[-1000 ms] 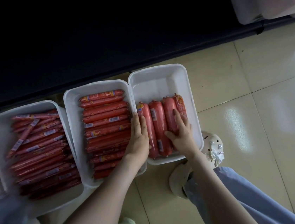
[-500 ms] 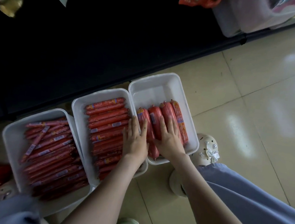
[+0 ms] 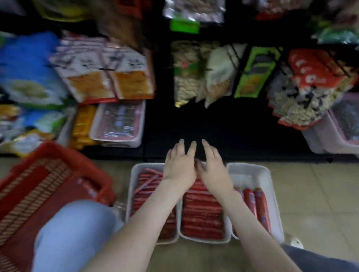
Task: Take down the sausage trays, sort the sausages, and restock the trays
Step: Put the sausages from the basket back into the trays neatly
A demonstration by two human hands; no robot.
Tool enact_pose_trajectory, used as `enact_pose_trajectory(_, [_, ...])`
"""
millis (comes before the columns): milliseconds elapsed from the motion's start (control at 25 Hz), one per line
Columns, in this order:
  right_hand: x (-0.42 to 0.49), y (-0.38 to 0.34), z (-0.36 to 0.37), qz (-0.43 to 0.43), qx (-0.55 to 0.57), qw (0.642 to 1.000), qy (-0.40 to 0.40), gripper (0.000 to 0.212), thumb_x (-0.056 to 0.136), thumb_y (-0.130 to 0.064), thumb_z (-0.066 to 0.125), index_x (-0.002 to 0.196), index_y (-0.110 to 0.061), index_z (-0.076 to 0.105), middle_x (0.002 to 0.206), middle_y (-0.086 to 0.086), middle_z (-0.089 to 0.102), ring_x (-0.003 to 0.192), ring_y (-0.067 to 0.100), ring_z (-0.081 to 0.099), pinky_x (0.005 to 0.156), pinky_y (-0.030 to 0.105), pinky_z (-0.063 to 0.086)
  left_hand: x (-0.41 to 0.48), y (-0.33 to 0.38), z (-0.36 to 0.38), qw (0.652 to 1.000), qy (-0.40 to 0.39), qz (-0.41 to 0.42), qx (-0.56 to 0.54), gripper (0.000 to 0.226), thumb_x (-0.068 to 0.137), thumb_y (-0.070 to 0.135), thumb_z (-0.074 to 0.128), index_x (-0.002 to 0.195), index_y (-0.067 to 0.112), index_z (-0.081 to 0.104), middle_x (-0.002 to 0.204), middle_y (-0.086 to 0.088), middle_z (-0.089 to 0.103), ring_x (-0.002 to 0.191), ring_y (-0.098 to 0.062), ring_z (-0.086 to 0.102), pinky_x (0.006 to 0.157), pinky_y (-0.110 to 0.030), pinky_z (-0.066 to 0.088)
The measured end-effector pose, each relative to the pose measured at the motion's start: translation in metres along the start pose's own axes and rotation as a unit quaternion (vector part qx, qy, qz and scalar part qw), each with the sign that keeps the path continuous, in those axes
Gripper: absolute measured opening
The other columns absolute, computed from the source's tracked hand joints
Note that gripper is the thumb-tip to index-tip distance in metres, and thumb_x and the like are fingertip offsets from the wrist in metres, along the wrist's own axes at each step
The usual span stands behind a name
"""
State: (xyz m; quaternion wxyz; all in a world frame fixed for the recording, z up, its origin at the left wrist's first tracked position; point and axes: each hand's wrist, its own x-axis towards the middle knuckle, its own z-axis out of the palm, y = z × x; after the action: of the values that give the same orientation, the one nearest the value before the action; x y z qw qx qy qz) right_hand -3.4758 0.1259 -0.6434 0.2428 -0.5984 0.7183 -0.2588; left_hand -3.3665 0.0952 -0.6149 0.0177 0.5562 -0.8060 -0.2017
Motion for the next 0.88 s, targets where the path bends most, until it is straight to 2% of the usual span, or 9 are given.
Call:
enact_pose_trajectory(200, [0.023,-0.148,0.059,-0.168,0.01,0.985,-0.047,0.059,0.095,-0.017,0.051,0.148,-0.012,0.026,0.147,0.012,0.035,0.135,0.028,0.036,0.103,0.036,0.036,-0.055,-0.125,-0.113,0.987,0.142,-0.077,-0.012,0.058,0.096,0.024,0.044,0.149,0.019,0.023,0.154,-0.016,0.018,0.133,-0.036,0.033,0.106,-0.042,0.033])
enact_pose_trajectory(360, [0.033,-0.247,0.144,-0.253,-0.004,0.956,-0.147,0.059,0.098,-0.021,0.048,0.15,-0.016,0.02,0.15,0.008,0.029,0.137,0.025,0.033,0.105,0.039,0.036,-0.111,-0.251,-0.138,0.967,0.203,-0.154,-0.03,0.057,0.094,0.023,0.048,0.147,0.016,0.028,0.148,-0.017,0.03,0.128,-0.035,0.04,0.103,-0.041,0.037])
enact_pose_trajectory(480, [0.034,-0.279,0.227,-0.286,-0.039,0.933,-0.216,0.06,0.097,-0.02,0.048,0.15,-0.014,0.021,0.15,0.008,0.03,0.138,0.023,0.031,0.111,0.032,0.026,-0.149,-0.335,-0.107,0.949,0.19,-0.243,-0.065,0.057,0.092,0.02,0.05,0.145,0.012,0.032,0.144,-0.018,0.035,0.123,-0.037,0.045,0.102,-0.044,0.04])
enact_pose_trajectory(600, [0.037,-0.271,0.316,-0.277,-0.082,0.912,-0.292,0.059,0.096,-0.018,0.046,0.15,-0.016,0.022,0.148,0.007,0.033,0.135,0.023,0.036,0.11,0.031,0.029,-0.164,-0.398,-0.049,0.934,0.144,-0.31,-0.108,0.059,0.091,0.013,0.049,0.147,0.009,0.03,0.147,-0.022,0.032,0.127,-0.039,0.042,0.106,-0.043,0.037])
enact_pose_trajectory(720, [0.053,-0.238,0.395,-0.258,-0.153,0.89,-0.343,0.059,0.097,-0.017,0.043,0.15,-0.013,0.018,0.149,0.009,0.029,0.138,0.025,0.03,0.112,0.032,0.027,-0.155,-0.439,0.016,0.922,0.077,-0.354,-0.134,0.067,0.09,0.014,0.046,0.151,0.019,0.019,0.153,-0.016,0.021,0.133,-0.034,0.036,0.108,-0.042,0.034])
enact_pose_trajectory(800, [0.07,-0.21,0.438,-0.261,-0.223,0.871,-0.35,0.062,0.099,-0.018,0.04,0.152,-0.013,0.009,0.152,0.009,0.024,0.14,0.025,0.024,0.112,0.032,0.025,-0.142,-0.459,0.056,0.919,0.04,-0.366,-0.138,0.071,0.092,0.017,0.045,0.152,0.028,0.009,0.156,-0.014,0.014,0.138,-0.033,0.028,0.112,-0.041,0.03])
enact_pose_trajectory(880, [0.085,-0.182,0.473,-0.267,-0.33,0.839,-0.342,0.074,0.097,-0.025,0.045,0.152,-0.021,-0.004,0.155,0.009,0.015,0.136,0.028,0.029,0.105,0.037,0.035,-0.128,-0.478,0.09,0.918,-0.001,-0.369,-0.143,0.073,0.094,0.022,0.045,0.151,0.034,0.002,0.158,-0.012,0.007,0.141,-0.033,0.022,0.114,-0.041,0.025])
